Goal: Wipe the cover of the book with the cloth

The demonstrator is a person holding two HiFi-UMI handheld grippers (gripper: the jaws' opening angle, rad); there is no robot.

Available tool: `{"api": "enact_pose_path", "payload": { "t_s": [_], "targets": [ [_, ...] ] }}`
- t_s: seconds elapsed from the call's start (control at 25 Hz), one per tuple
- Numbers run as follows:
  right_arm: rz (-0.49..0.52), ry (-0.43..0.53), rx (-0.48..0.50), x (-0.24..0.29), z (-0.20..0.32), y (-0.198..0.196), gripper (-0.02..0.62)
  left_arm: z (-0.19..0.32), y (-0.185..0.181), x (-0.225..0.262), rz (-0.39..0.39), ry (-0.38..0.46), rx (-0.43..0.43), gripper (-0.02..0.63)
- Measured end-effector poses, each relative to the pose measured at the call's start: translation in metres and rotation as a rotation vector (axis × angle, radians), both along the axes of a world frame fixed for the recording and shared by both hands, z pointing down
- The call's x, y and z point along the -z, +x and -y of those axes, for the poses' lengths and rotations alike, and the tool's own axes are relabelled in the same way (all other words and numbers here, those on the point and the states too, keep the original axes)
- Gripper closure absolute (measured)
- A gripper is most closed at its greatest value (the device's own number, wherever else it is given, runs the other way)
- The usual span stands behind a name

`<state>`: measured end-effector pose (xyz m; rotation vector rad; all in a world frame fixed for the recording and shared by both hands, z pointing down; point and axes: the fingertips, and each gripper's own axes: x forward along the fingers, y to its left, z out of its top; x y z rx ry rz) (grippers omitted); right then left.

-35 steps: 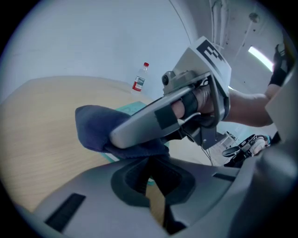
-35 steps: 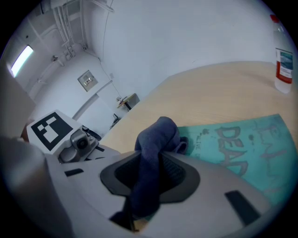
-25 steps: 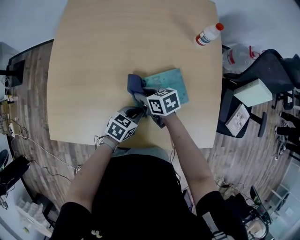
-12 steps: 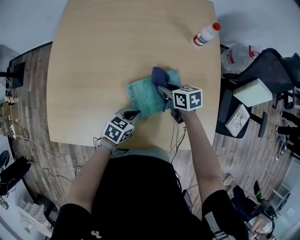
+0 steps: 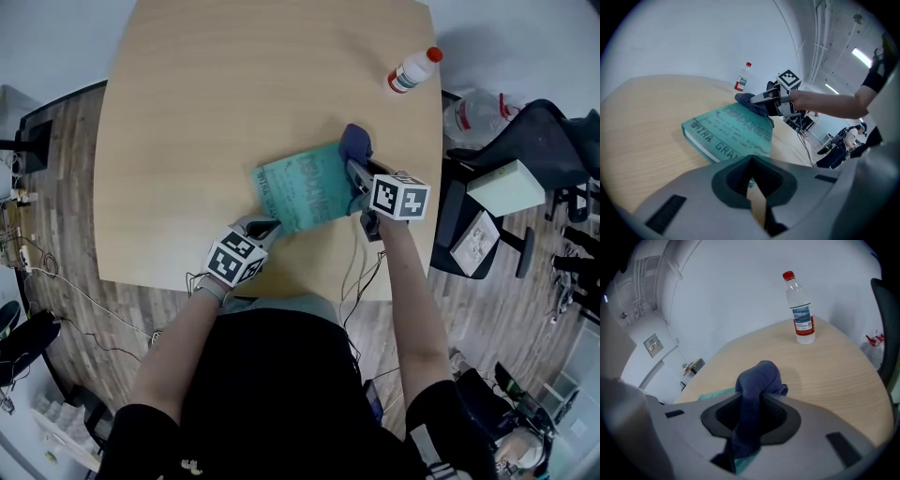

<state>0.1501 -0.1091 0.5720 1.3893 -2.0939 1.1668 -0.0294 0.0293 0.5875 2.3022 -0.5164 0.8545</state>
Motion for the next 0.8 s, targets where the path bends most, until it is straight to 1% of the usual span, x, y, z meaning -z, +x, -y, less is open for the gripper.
{"api": "enact_pose_path", "payload": {
  "t_s": [0.28,0.48,0.6,0.68,0.8],
  "targets": [
    [-0.005,0.034,-0.093,0.0,0.025,0.003,0.483,0.0,0.002,0.0,-0.007,-0.002,-0.001,0.586],
    [-0.008,0.028,-0.114,-0.002,0.042,-0.009,0.483,0.002,0.001,0.0,-0.011,-0.001,-0.005,0.586],
    [-0.034,0.04,-0.1,-0.001,0.046,-0.02,0.483,0.001,0.001,0.0,-0.014,0.0,-0.008,0.586],
    [-0.049,0.049,-0.066,0.0,0.047,-0.035,0.483,0.001,0.001,0.0,-0.018,0.0,-0.01,0.586],
    [-0.055,0.054,-0.002,-0.001,0.045,-0.067,0.483,0.001,0.0,0.001,-0.022,0.0,-0.011,0.586]
  ]
}}
